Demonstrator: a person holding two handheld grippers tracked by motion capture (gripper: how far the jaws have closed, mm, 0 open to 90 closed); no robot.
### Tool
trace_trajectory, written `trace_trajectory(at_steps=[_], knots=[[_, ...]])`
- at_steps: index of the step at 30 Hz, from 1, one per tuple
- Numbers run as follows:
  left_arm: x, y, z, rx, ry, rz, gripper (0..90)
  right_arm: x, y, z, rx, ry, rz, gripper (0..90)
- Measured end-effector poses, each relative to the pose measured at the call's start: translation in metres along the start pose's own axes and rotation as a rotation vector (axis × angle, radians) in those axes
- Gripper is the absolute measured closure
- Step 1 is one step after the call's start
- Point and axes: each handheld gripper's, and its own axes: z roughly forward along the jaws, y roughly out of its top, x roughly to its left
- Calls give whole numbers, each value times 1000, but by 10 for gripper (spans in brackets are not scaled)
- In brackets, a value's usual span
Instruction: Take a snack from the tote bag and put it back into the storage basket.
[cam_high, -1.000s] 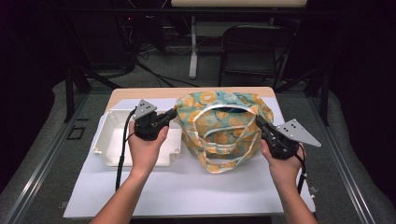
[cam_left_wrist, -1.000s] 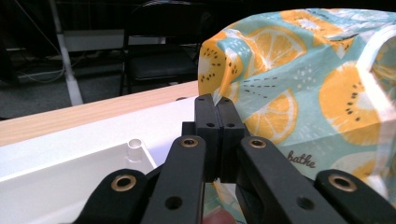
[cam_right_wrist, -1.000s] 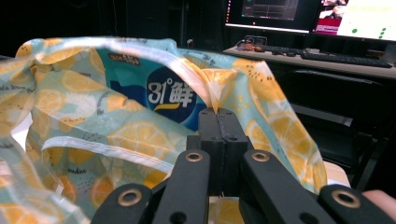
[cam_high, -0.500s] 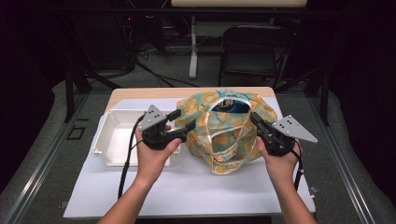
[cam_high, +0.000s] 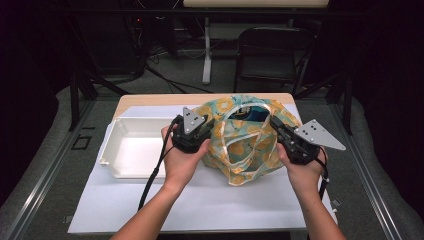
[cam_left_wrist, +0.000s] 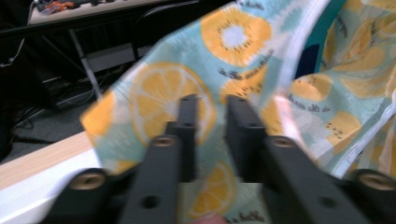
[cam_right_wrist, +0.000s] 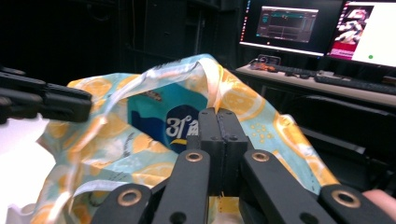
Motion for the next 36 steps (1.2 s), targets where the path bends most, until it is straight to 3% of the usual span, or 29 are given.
trace_trajectory(at_steps=[2,5,6,7,8,9,10,11,12,14,16,17,19,20,21,24,27,30,33,36], knots=[[9,5,-2,2,-61,-15,900,-3,4,0,2,-9,-5,900],[11,8,-6,-15,-110,-40,897,-6,8,3,-6,-9,-2,900],[6,8,-6,-26,-112,-35,831,-6,9,4,-7,-7,-2,900],[0,8,-6,-25,-86,-11,534,-3,12,5,-17,0,-2,900],[-5,8,-5,-28,-74,3,534,-3,12,5,-17,0,-2,900],[-10,7,-3,-24,-60,17,446,-2,12,6,-19,3,-3,900],[-18,7,5,6,-26,9,231,1,13,7,-21,11,-6,900],[-18,7,5,6,-26,9,160,1,13,7,-21,11,-6,900],[-20,6,9,21,-26,-1,160,3,13,7,-21,14,-6,900],[-26,3,16,51,28,23,132,5,14,7,-23,16,-5,900],[-27,2,20,75,105,39,173,5,14,6,-23,16,-8,900],[-25,1,19,62,128,34,216,5,14,5,-26,13,-8,900],[-19,1,16,44,143,36,369,2,15,3,-26,6,-8,900],[-15,1,14,40,139,39,531,-2,14,1,-20,-4,-12,900],[-11,2,13,35,131,41,531,-2,14,1,-20,-4,-12,900],[2,2,9,27,66,37,746,-9,11,1,-6,-21,-6,900],[11,5,7,0,8,17,870,-12,9,3,6,-36,-11,900],[19,16,6,-4,-28,16,883,-13,11,6,9,-47,-19,900],[34,32,10,-11,-69,-20,878,-23,20,17,15,-67,-24,900],[54,45,22,-11,-161,-114,864,-27,25,25,29,-80,-31,900]])
